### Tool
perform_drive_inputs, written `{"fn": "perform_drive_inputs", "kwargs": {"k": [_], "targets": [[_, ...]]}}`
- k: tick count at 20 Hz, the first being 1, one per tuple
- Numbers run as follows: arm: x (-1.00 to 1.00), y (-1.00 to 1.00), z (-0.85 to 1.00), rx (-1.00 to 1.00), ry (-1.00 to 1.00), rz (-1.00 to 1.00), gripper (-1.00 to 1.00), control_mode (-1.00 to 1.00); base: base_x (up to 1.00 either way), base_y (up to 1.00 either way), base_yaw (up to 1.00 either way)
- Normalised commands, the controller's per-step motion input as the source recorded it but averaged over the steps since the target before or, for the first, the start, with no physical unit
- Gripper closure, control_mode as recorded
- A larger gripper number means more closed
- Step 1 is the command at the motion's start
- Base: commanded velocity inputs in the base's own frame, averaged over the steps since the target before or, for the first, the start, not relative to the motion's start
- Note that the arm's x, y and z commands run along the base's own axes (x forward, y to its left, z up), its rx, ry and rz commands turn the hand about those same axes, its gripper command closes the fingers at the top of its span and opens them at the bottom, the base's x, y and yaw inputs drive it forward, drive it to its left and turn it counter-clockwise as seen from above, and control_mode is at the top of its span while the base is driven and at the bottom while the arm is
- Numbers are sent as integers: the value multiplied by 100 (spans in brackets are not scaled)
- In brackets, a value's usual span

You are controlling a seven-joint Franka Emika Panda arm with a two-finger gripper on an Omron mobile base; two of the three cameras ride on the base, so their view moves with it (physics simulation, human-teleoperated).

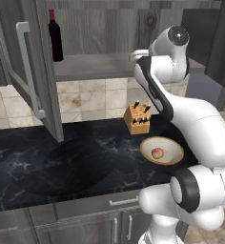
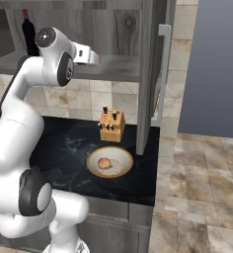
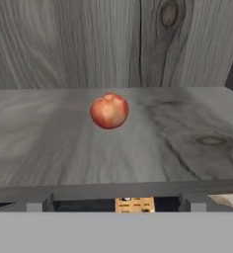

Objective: Open the cabinet. Pick the peach and peach from the cabinet and place them into the bowl. Then close the cabinet.

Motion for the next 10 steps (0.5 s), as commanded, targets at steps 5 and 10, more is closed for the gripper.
{"fn": "perform_drive_inputs", "kwargs": {"k": [5, 10], "targets": [[37, 5, -12, 3, 0, 0, -100, -100, 0, 0, 0], [37, 1, -5, 4, 1, 0, -100, -100, 0, 0, 0]]}}
